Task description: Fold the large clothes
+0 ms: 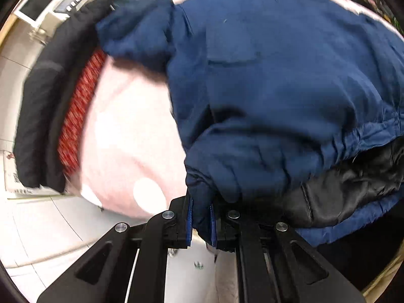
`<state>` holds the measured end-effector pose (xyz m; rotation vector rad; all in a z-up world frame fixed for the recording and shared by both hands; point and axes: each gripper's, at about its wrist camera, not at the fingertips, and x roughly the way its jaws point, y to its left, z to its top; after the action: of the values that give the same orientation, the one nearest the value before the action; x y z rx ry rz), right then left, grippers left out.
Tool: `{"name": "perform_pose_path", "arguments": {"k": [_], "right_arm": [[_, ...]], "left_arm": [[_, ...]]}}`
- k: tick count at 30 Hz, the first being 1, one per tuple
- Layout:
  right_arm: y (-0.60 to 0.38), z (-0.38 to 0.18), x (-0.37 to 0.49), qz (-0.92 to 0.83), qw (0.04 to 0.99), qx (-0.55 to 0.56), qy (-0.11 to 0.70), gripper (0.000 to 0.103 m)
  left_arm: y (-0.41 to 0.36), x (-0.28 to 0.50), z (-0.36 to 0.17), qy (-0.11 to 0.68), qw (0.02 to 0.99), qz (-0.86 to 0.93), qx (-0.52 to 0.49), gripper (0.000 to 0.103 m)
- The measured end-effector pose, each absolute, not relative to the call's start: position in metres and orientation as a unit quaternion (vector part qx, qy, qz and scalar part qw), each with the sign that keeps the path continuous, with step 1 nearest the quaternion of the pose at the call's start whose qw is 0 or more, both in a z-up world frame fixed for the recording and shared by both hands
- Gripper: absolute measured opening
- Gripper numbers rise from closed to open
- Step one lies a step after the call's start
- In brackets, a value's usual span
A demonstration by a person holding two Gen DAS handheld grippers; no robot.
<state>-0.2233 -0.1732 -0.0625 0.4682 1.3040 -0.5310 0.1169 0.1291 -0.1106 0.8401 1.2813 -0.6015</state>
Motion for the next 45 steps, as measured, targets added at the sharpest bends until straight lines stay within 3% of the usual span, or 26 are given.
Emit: {"name": "perform_pose_path", "arguments": {"k": [8,12,14,15,18,20,27,32,35,38,39,45], "right_arm": [[-0.143,-0.121,-0.262,-0.197,0.698,0.197,0.66,0.016],[-0.141,-0.145,-0.268,-0.178,0.687,0.209,0.673,0.021],[-0.15,-0.149,-0.265,-0.175,0.683,0.228,0.671,0.031],[-0.155,-0.149,-0.265,-0.173,0.683,0.236,0.67,0.039],[-0.168,-0.132,-0.272,-0.173,0.687,0.24,0.663,0.068],[-0.179,-0.117,-0.276,-0.157,0.697,0.254,0.652,0.068],[-0.213,-0.061,-0.251,-0.089,0.734,0.21,0.64,0.068],[-0.212,-0.056,-0.256,0.008,0.701,0.118,0.703,0.069],[-0.25,-0.048,-0.266,0.001,0.688,0.164,0.707,0.069],[-0.284,-0.033,-0.257,-0.06,0.722,0.221,0.653,0.07],[-0.296,-0.033,-0.25,-0.072,0.73,0.251,0.631,0.07],[-0.323,-0.064,-0.17,-0.132,0.749,0.346,0.549,0.07]], "left_arm": [[0.179,0.064,-0.163,0.58,0.622,-0.319,0.419,0.009],[0.202,0.066,-0.178,0.613,0.614,-0.326,0.376,0.013],[0.205,0.069,-0.176,0.61,0.617,-0.329,0.372,0.019],[0.207,0.073,-0.173,0.606,0.621,-0.325,0.375,0.03],[0.211,0.087,-0.152,0.612,0.626,-0.337,0.345,0.049],[0.21,0.092,-0.144,0.627,0.602,-0.363,0.336,0.058],[0.192,0.133,-0.096,0.627,0.487,-0.487,0.363,0.062],[0.184,0.125,-0.095,0.613,0.429,-0.525,0.406,0.062],[0.187,0.126,-0.098,0.612,0.414,-0.537,0.407,0.062],[0.168,0.135,-0.076,0.593,0.42,-0.589,0.353,0.062],[0.162,0.131,-0.078,0.589,0.416,-0.594,0.355,0.067],[0.121,0.053,-0.165,0.552,0.372,-0.563,0.49,0.072]]}}
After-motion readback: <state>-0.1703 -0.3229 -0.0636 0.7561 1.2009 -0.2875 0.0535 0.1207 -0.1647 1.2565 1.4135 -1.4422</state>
